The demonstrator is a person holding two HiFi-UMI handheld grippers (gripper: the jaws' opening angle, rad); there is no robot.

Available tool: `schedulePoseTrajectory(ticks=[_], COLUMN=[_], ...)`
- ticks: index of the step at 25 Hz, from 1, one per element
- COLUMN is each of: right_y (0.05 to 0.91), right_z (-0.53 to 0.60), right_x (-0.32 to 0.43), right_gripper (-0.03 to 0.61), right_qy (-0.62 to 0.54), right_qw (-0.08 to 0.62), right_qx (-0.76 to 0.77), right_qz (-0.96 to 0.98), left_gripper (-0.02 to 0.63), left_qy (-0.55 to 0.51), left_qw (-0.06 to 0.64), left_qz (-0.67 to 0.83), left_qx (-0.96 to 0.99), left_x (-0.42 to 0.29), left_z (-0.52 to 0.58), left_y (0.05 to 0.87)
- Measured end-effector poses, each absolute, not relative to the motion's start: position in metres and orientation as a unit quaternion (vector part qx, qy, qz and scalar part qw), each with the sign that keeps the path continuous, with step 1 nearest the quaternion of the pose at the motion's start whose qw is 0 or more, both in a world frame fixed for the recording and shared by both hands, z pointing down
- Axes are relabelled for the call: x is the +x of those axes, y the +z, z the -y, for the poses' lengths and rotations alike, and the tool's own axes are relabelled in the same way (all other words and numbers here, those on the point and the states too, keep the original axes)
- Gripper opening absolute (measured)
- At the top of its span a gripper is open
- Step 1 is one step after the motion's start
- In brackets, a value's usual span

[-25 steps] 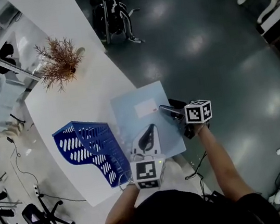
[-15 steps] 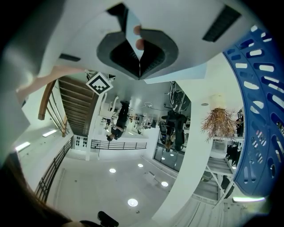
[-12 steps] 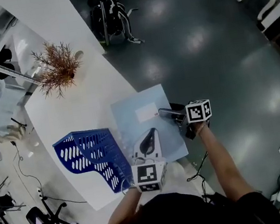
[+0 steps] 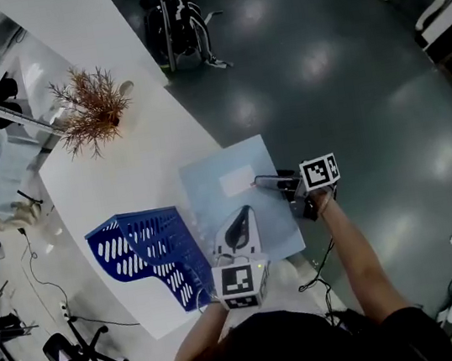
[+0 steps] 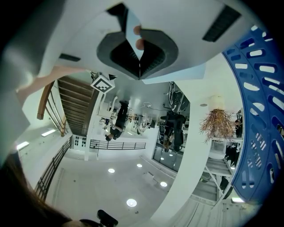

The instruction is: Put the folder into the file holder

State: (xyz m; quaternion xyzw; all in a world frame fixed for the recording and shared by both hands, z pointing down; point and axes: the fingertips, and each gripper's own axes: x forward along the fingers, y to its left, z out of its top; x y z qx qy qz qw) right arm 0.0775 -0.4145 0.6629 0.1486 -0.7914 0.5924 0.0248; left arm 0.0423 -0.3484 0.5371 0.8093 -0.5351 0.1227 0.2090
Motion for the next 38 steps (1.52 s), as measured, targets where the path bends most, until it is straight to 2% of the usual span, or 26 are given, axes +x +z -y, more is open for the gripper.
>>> schedulePoseTrajectory(ticks=[2,5,19,23,38], right_y=[0.667,0.667,0.661,0.654,0.626], right_z=[0.409,0.407,0.398,0.395,0.389], right_x=[0.076,0.078,0.092,0.096,0.117], right_gripper=[0.306,0.258,0.181,0.158,0.144], right_qy=[0.603,0.609,0.64,0.669,0.634], right_qw=[0.036,0.033,0.012,-0.015,-0.046], right_qx=[0.145,0.147,0.165,0.167,0.181], right_qz=[0.783,0.779,0.751,0.724,0.751], left_gripper=[0.006,0.006,0.006,0.006,0.006], left_qy=[0.123,0.119,0.11,0.109,0.106], left_qw=[0.208,0.206,0.203,0.202,0.194], left_qz=[0.537,0.538,0.543,0.543,0.547], left_qx=[0.808,0.809,0.807,0.807,0.807], left_x=[0.04,0.04,0.037,0.037,0.04], left_z=[0.348,0.348,0.344,0.34,0.324], left_y=[0.538,0.534,0.527,0.525,0.514])
